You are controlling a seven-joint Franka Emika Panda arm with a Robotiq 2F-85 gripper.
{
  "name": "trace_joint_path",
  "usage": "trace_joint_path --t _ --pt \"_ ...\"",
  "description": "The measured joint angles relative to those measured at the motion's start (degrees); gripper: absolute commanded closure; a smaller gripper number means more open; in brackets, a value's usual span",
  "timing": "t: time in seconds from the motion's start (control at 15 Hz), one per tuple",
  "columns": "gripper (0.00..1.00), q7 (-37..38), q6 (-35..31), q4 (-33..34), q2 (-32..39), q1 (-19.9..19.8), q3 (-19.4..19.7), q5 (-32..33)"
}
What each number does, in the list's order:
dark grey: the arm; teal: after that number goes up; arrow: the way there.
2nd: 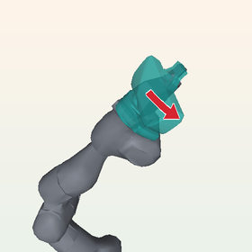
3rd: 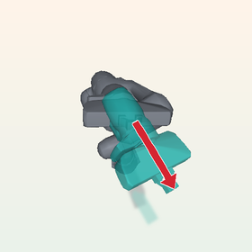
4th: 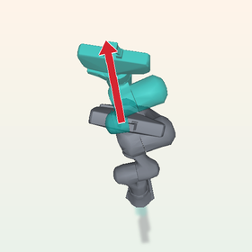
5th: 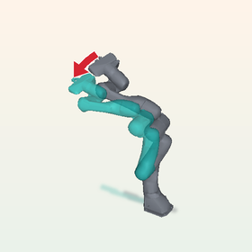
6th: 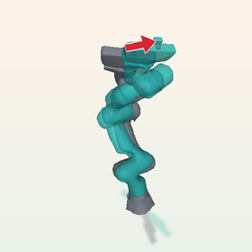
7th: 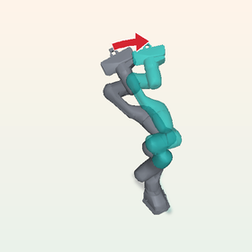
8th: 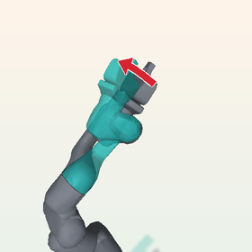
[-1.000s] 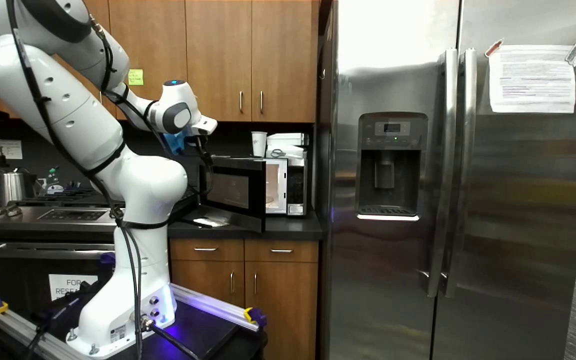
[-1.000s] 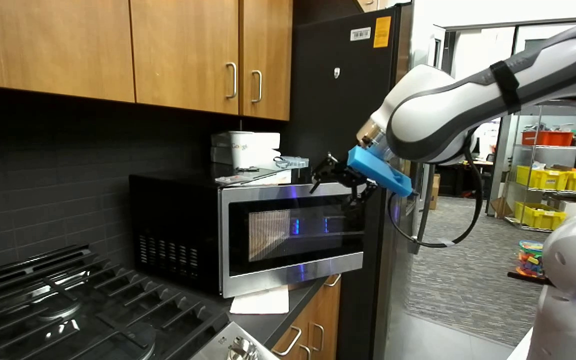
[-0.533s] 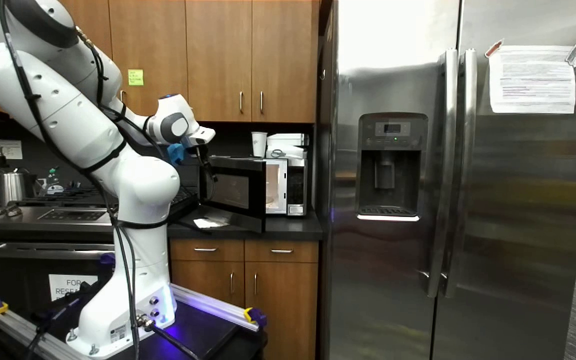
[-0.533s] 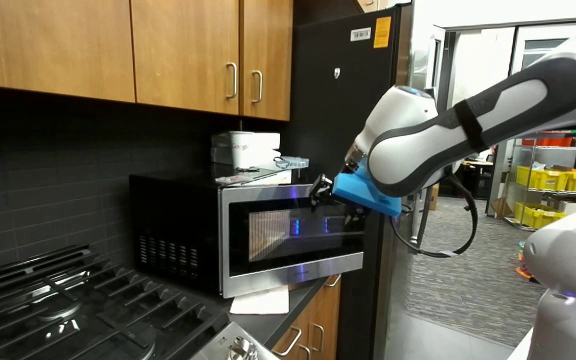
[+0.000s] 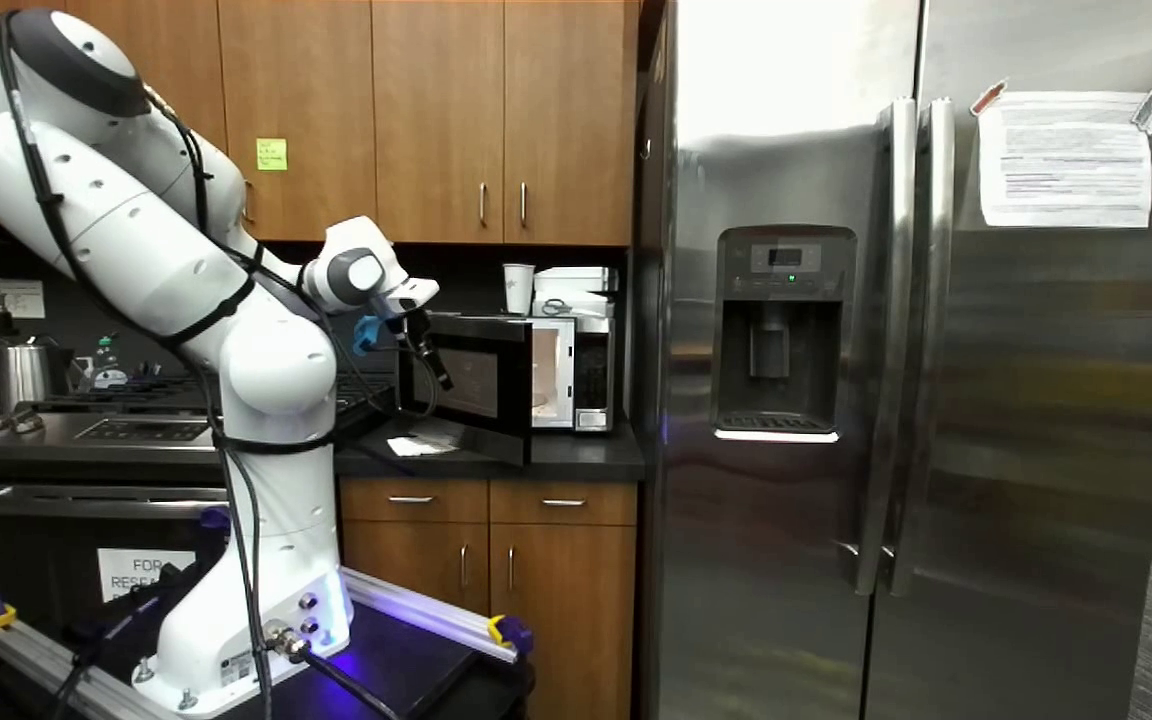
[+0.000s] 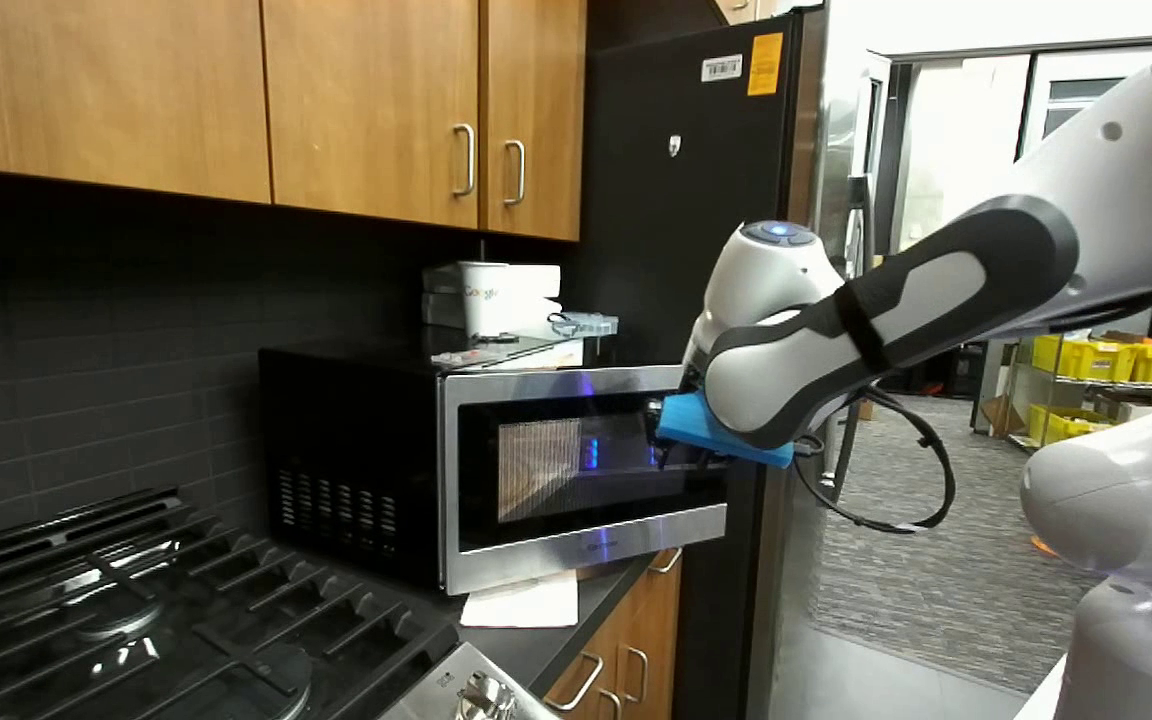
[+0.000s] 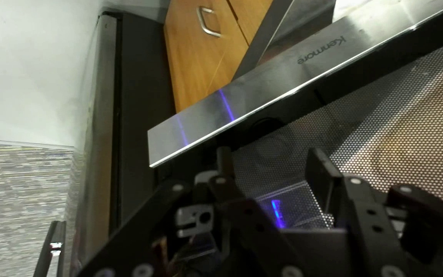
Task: Close the microwave door
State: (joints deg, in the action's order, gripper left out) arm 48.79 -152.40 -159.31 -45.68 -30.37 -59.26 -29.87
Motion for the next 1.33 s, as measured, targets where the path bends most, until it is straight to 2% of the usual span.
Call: trace_joint_path --t 0.13,0.27,0.47,0.67,1.07,1.33 --pt "0.94 0.4 0.7 0.2 -0.9 -2.5 -1.8 -1.0" --pt "1.00 0.5 1.3 0.4 -2.2 -4.5 -2.6 -2.3" --pt "1.00 0.8 1.6 0.5 -4.4 -7.1 -2.8 -4.7" --pt "1.00 1.4 1.0 0.5 -6.4 -9.5 -2.7 -10.0" --pt "1.00 -0.4 -5.7 0.5 -6.5 -12.7 -2.3 -27.9" --pt "1.00 -6.9 -10.5 0.4 -5.1 -13.2 -1.5 -40.5"
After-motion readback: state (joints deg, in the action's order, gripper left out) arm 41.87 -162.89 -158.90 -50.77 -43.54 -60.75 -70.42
